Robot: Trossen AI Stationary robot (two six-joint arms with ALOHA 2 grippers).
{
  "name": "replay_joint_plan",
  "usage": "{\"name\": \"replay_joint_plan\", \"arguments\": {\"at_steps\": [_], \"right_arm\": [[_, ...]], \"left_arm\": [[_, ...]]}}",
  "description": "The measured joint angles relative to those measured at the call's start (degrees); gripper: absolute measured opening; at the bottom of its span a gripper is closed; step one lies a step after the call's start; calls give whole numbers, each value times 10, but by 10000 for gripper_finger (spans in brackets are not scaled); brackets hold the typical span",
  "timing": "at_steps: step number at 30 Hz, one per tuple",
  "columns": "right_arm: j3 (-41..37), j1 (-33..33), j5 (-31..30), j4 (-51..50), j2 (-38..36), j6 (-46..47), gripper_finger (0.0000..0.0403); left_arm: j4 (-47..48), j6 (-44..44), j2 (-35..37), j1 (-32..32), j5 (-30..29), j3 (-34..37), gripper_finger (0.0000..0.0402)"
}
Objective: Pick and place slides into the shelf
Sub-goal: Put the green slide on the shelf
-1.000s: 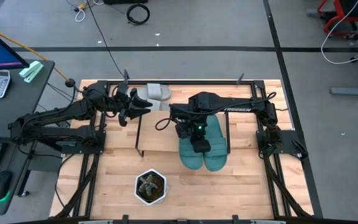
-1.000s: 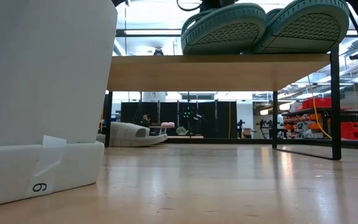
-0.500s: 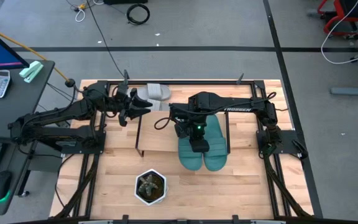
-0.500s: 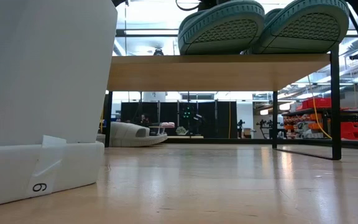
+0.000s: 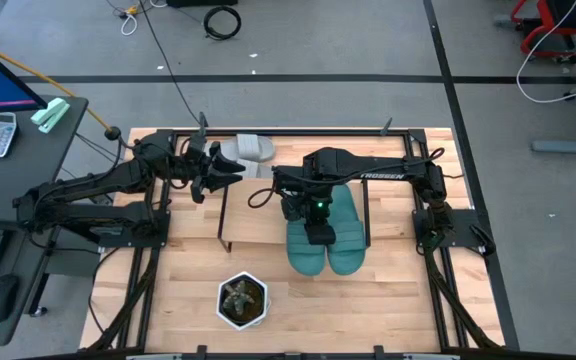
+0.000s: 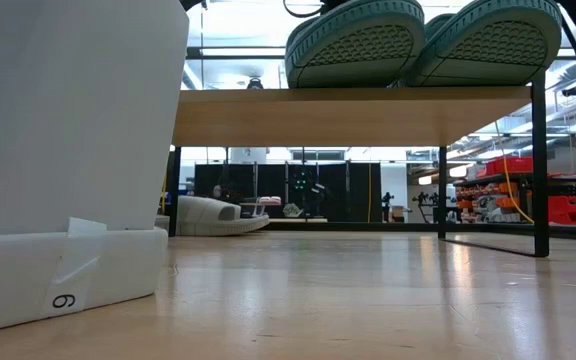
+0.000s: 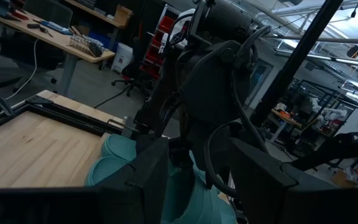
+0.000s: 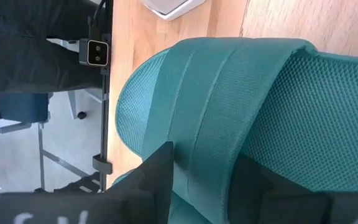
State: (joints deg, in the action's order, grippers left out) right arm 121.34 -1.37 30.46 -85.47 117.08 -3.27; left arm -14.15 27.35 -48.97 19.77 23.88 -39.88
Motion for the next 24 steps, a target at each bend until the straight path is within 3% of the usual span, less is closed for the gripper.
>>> {"name": "replay_joint_plan", "arguments": {"at_steps": [24], "right_arm": [[0,0,-27,-18,0,13,123]], "left_arm": [[8,-9,0,0,0,0,172]]}}
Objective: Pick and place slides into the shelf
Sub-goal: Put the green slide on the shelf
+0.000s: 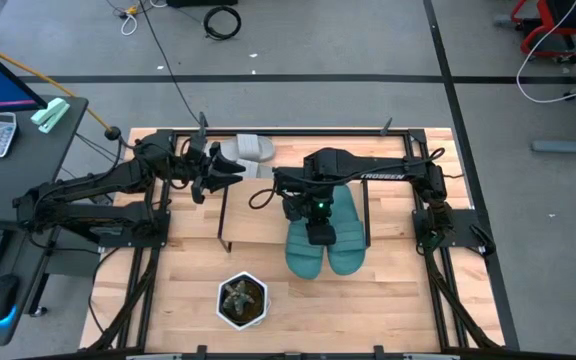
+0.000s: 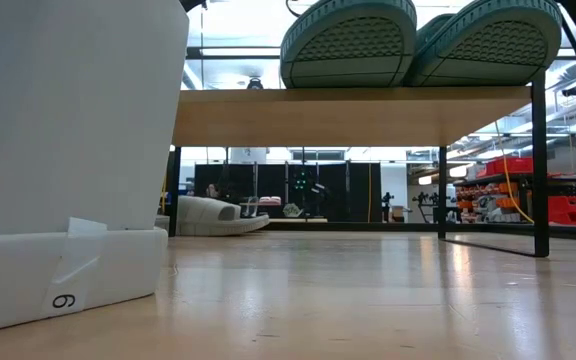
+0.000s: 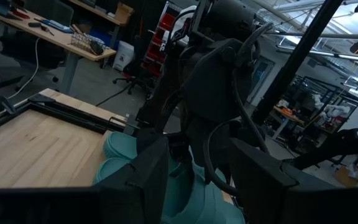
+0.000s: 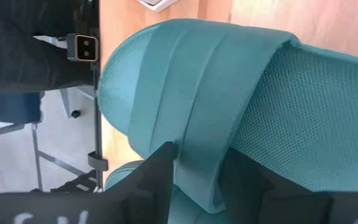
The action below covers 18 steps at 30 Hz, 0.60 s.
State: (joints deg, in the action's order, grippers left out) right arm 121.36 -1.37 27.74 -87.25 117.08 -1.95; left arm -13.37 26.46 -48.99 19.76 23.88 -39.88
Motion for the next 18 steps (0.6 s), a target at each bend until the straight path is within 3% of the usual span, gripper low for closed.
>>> {"name": "replay_joint_plan", "arguments": {"at_steps": [18], "right_arm": [[0,-1,-36,-10,-20,1,131]], "left_arm": [[1,-2,0,0,0,0,172]]}}
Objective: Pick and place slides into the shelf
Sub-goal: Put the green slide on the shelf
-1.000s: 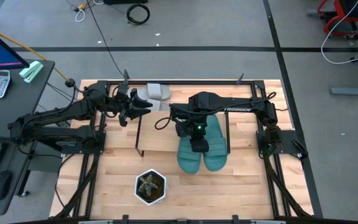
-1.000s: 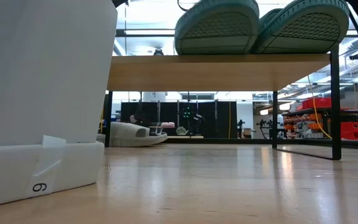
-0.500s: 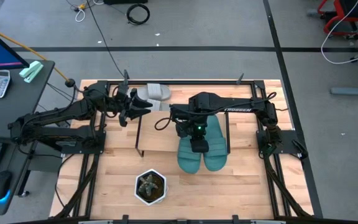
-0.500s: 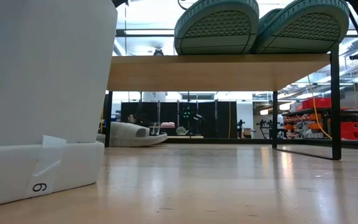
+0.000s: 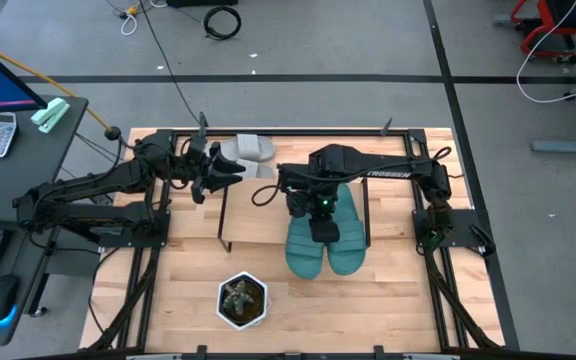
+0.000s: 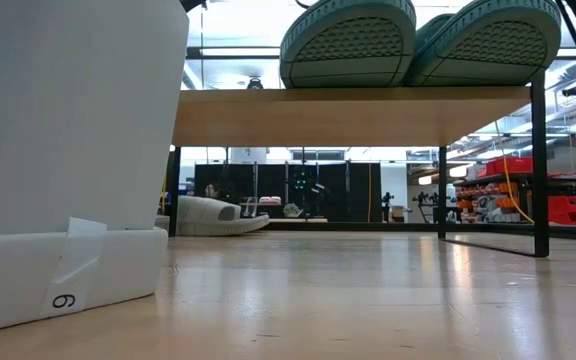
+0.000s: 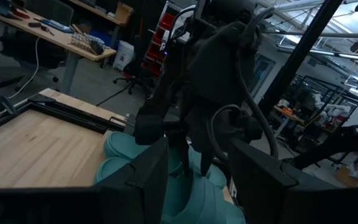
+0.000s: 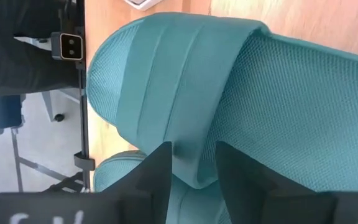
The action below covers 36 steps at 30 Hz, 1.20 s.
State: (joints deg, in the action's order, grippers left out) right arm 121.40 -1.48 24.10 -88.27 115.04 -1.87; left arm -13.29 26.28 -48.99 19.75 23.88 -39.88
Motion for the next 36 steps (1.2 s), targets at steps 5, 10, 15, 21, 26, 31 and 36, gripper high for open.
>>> {"name": "replay_joint_plan", "arguments": {"at_steps": [5,10,15,21,26,31,36], "right_arm": [[0,-3,-27,-1,0,-1,138],[0,-14,-29,-1,-2,-2,139],[0,-26,-40,2,-2,-8,140],[38,-31,-53,15,-2,-14,140],[83,-41,-36,48,-2,9,140],[97,-8,48,101,-3,49,140],[93,39,42,90,-3,53,140]], "left_arm": [[0,0,0,0,0,0,172],[1,0,0,0,0,0,172],[1,0,0,0,0,0,172],[1,0,0,0,0,0,172],[1,0,0,0,0,0,172],[1,-6,0,0,0,0,172],[1,-14,0,0,4,0,172]]}}
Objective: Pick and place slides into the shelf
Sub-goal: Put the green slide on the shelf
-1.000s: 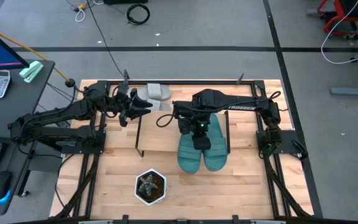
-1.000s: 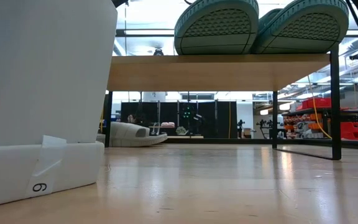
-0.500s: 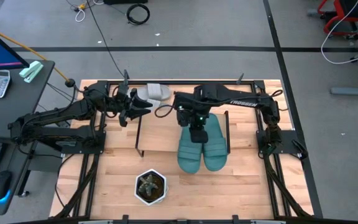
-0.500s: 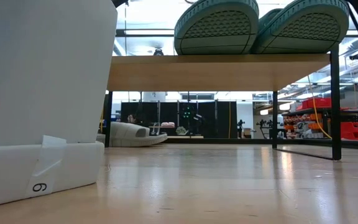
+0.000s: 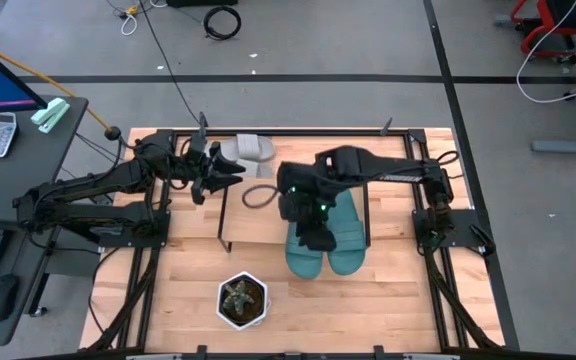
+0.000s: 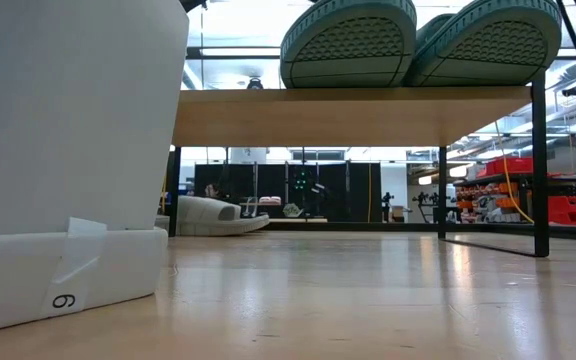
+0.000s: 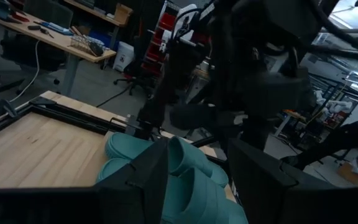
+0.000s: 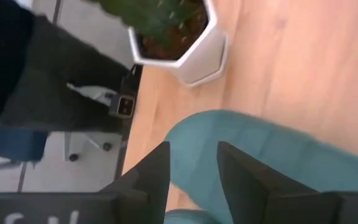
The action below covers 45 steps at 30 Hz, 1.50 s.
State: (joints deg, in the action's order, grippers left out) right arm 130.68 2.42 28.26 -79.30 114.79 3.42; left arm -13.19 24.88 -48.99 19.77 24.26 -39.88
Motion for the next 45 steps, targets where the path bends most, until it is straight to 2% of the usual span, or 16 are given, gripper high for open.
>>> {"name": "replay_joint_plan", "arguments": {"at_steps": [9,14,19,22,26,28,33,37,39,45], "right_arm": [[0,32,-4,-18,1,13,139],[0,60,-10,-29,1,46,133],[0,79,-49,-55,1,94,127],[0,89,-81,-41,1,117,124],[0,111,-91,11,1,134,121],[0,131,-105,5,1,135,120],[0,186,-189,-25,1,154,119],[0,221,-315,-14,1,197,119],[0,232,-359,-8,1,231,119],[-3,269,-409,3,3,306,119]], "left_arm": [[1,-2,0,0,17,0,172],[33,-2,0,0,98,0,172],[89,-2,0,-2,168,0,172],[107,-4,0,-7,174,0,172],[107,-13,0,-11,175,0,172],[108,-13,0,-10,174,0,172],[108,-1,0,-10,171,0,172],[108,10,0,-10,169,0,172],[108,17,0,-10,166,0,172],[108,19,0,-10,161,0,172]]}}
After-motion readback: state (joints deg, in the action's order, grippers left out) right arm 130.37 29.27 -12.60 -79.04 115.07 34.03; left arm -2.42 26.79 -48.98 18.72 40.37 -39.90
